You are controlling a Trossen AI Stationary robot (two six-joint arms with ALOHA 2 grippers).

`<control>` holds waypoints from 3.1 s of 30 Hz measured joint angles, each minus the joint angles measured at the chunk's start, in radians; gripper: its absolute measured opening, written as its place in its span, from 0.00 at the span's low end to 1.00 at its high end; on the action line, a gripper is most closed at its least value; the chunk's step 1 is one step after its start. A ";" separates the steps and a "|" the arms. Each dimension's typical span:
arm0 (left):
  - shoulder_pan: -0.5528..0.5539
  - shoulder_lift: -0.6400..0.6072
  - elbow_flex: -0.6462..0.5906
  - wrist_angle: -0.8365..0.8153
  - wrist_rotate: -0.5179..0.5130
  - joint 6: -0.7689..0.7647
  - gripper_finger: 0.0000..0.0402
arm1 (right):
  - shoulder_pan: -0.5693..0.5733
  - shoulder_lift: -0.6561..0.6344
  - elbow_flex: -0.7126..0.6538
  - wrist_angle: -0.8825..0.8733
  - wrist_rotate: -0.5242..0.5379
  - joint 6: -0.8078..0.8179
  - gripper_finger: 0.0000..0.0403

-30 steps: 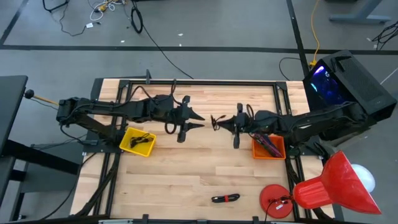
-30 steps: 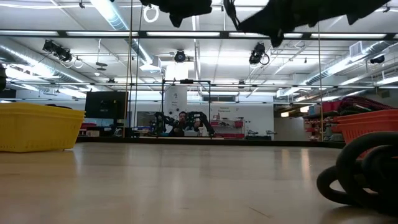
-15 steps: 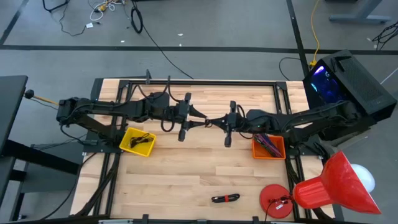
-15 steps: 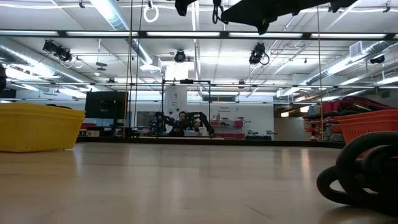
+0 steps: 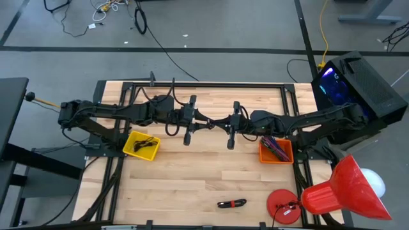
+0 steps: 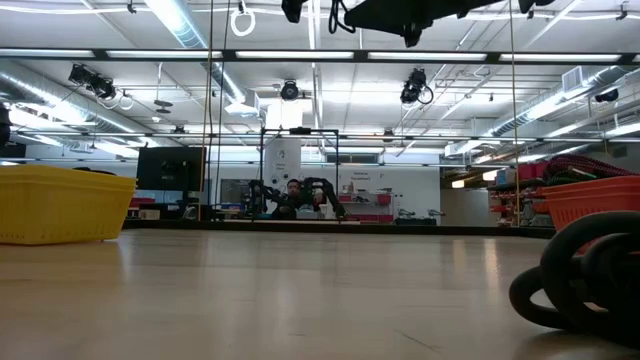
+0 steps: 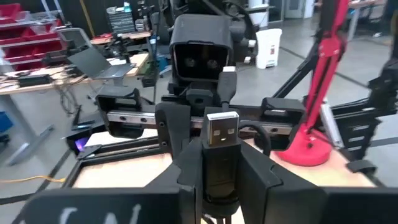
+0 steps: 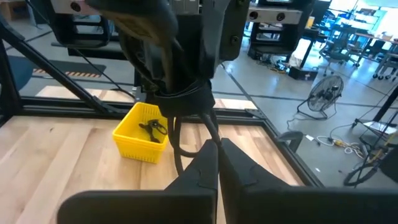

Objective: Pick & Place USB Port
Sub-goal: Put the black charger cable into the yellow basket

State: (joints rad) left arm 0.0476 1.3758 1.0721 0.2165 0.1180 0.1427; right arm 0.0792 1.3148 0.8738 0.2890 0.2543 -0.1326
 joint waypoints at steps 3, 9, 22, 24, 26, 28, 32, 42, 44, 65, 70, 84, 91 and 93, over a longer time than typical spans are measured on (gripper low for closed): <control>-0.002 0.000 0.000 -0.005 -0.042 0.007 0.16 | 0.000 0.000 0.000 -0.009 0.000 0.000 0.00; -0.002 0.000 0.001 -0.033 -0.128 0.026 0.16 | -0.002 -0.001 0.000 -0.015 0.010 -0.006 0.04; 0.000 -0.048 0.001 -0.308 -0.354 0.002 0.16 | -0.028 -0.057 0.002 -0.111 0.052 -0.002 0.21; 0.000 -0.056 0.001 -0.417 -0.399 -0.049 0.16 | -0.035 -0.071 0.001 -0.146 0.083 0.008 0.23; -0.009 -0.074 -0.001 -0.585 -0.470 -0.108 0.16 | -0.043 -0.090 0.001 -0.199 0.117 0.013 0.24; -0.028 -0.080 0.002 -0.716 -0.548 -0.170 0.16 | -0.048 -0.105 0.001 -0.236 0.141 0.020 0.25; -0.076 -0.101 0.000 -1.017 -0.593 -0.338 0.16 | -0.061 -0.121 0.001 -0.291 0.157 0.028 0.25; -0.228 -0.124 0.002 -1.543 -0.501 -0.751 0.16 | -0.106 -0.120 -0.029 -0.327 0.156 0.054 0.25; -0.268 -0.123 0.002 -1.613 -0.473 -0.828 0.16 | -0.115 -0.120 -0.037 -0.323 0.153 0.069 0.25; -0.463 -0.119 -0.117 -1.681 -0.377 -1.100 0.16 | -0.131 -0.120 -0.053 -0.286 0.085 0.098 0.26; -0.464 -0.119 -0.146 -1.680 -0.423 -1.097 0.27 | -0.131 -0.120 -0.053 -0.281 0.085 0.098 0.26; -0.454 -0.119 -0.143 -1.616 -0.473 -1.079 0.54 | -0.131 -0.120 -0.054 -0.283 0.040 0.098 0.26; -0.460 -0.119 -0.068 -1.458 -0.501 -0.968 0.52 | -0.130 -0.120 -0.054 -0.344 -0.078 0.187 0.26; -0.471 -0.119 -0.058 -1.351 -0.500 -0.903 0.52 | -0.117 -0.112 -0.058 -0.383 -0.177 0.248 0.26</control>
State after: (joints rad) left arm -0.4234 1.2564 1.0137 -1.1344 -0.3823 -0.7605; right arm -0.0377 1.2029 0.8162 -0.0943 0.0772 0.1152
